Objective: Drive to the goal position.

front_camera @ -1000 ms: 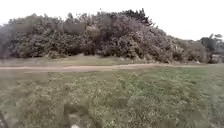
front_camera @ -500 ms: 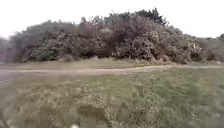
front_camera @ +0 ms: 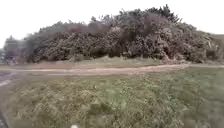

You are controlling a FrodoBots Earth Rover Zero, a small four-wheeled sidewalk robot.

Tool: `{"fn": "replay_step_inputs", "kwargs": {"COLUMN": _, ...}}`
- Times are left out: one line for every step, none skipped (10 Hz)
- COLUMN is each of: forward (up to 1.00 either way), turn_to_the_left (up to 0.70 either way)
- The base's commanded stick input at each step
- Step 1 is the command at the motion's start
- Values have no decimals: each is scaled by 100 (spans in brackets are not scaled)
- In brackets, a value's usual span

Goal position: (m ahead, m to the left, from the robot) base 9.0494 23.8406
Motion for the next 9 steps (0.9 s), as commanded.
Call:
{"fn": "replay_step_inputs", "kwargs": {"forward": 70, "turn_to_the_left": 35}}
{"fn": "replay_step_inputs", "kwargs": {"forward": 70, "turn_to_the_left": 35}}
{"fn": "replay_step_inputs", "kwargs": {"forward": 70, "turn_to_the_left": 35}}
{"fn": "replay_step_inputs", "kwargs": {"forward": 70, "turn_to_the_left": 35}}
{"fn": "replay_step_inputs", "kwargs": {"forward": 70, "turn_to_the_left": 35}}
{"fn": "replay_step_inputs", "kwargs": {"forward": 70, "turn_to_the_left": 35}}
{"fn": "replay_step_inputs", "kwargs": {"forward": 70, "turn_to_the_left": 35}}
{"fn": "replay_step_inputs", "kwargs": {"forward": 70, "turn_to_the_left": 34}}
{"fn": "replay_step_inputs", "kwargs": {"forward": 70, "turn_to_the_left": 30}}
